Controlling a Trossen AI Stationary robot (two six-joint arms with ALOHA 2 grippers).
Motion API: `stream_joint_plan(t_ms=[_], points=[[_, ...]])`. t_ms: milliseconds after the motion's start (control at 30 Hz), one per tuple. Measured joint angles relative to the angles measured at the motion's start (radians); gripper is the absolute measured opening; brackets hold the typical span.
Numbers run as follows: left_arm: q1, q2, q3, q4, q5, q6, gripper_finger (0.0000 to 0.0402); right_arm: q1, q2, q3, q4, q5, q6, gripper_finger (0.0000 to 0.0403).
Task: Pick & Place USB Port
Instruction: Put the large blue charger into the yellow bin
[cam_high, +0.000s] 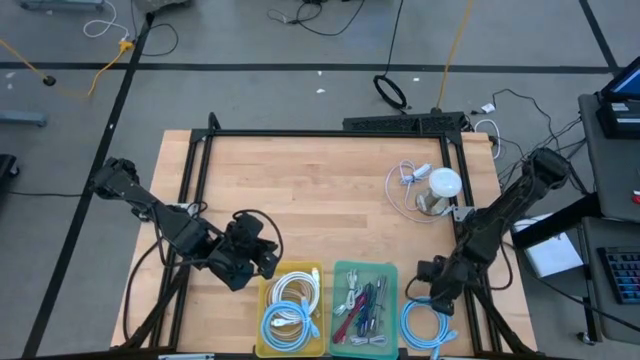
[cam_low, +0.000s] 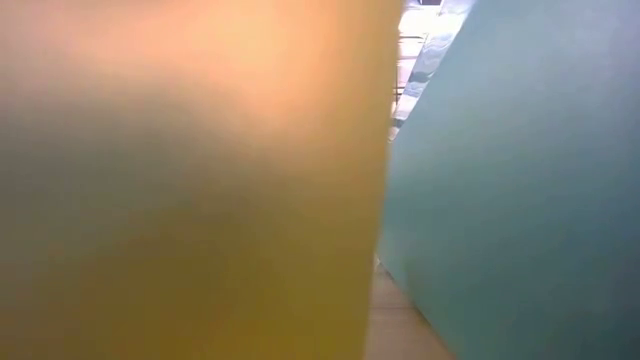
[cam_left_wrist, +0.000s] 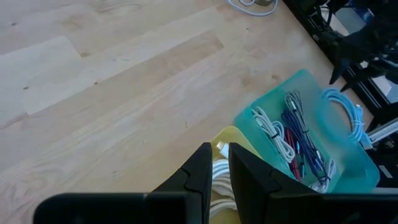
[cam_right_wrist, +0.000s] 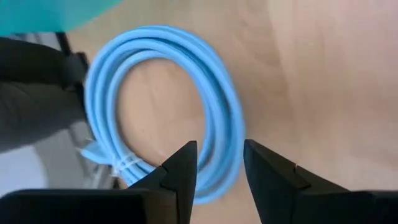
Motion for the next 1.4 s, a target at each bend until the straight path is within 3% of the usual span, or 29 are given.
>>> stream_joint_plan(t_ms=[200,500,833,1000,1167,1400], points=[[0.000,0.000,0.000,0.000,0.000,0.003,0.0056,0.014,0.015,0.076,-0.151,0.031,-0.089,0.0126],[0.000,0.000,0.000,-0.001,0.019,0.000,0.0056,0.098,0.048,0.077,-0.077,0.027,-0.034,0.0164],[0.008,0.000,0.000,-0.001,0.018,0.004,0.0056,0.098,0.202,0.076,0.061,0.030,0.001,0.0238],[0.008,0.000,0.000,-0.001,0.018,0.005,0.0056,0.101,0.282,0.079,0.135,0.045,0.047,0.0252],[0.008,0.000,0.000,-0.001,0.018,0.006,0.0056,0.120,0.330,0.080,0.133,0.101,0.059,0.0231],[0.006,0.000,0.000,-0.001,0.019,0.007,0.0055,0.149,0.377,0.078,0.087,0.162,0.079,0.0141]])
